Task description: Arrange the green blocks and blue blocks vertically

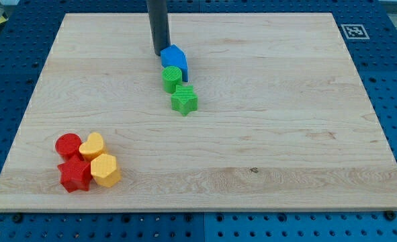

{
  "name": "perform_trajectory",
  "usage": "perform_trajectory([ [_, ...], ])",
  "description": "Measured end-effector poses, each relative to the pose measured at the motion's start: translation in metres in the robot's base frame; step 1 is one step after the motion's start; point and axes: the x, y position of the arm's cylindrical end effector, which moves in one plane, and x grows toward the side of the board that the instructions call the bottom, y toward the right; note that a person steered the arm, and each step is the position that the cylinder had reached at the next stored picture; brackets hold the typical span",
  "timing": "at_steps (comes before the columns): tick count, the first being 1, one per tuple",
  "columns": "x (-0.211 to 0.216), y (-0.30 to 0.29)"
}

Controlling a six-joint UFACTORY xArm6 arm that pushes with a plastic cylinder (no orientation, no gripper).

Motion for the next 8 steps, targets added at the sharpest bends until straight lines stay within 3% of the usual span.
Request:
perform_trajectory([
  [2, 0.001, -0.038],
  [5, 0.007, -0.01],
  [6, 0.021, -0.047],
  [8, 0.065, -0.032],
])
